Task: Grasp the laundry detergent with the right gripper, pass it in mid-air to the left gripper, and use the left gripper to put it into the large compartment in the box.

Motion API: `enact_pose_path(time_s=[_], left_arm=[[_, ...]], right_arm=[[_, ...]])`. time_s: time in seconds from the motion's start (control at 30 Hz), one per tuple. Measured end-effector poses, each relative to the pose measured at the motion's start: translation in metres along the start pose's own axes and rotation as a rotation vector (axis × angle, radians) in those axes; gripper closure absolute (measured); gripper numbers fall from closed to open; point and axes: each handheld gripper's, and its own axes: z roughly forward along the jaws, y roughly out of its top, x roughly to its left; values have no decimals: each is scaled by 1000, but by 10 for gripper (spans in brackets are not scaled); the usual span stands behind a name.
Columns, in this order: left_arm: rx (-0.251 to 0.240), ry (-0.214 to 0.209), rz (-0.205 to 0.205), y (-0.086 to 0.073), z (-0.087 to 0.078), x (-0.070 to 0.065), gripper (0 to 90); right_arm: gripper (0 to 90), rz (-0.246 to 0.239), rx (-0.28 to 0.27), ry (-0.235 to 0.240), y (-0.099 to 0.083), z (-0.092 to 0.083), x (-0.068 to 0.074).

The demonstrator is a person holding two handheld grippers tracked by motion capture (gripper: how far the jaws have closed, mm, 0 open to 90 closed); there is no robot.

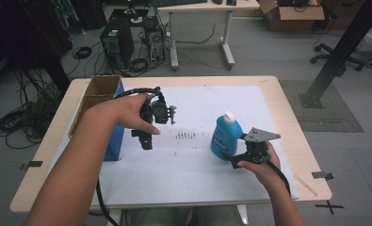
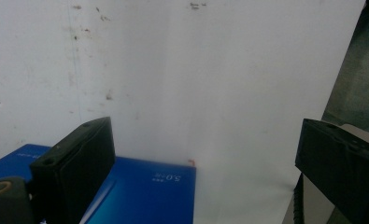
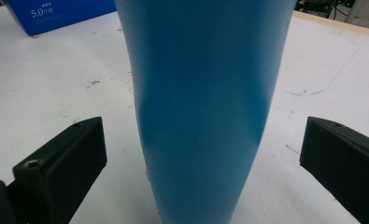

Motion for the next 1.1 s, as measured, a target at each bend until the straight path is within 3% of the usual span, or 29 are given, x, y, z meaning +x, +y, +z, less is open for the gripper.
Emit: enact_pose_path(time_s=[0.7, 1.1], left_arm=[[-11, 3, -3, -2, -1, 0, 53], [-17, 2, -5, -4, -1, -2, 53]], right_arm=[[1, 30, -115, -60, -5, 16, 5], [0, 46, -146, -96, -8, 24, 7]])
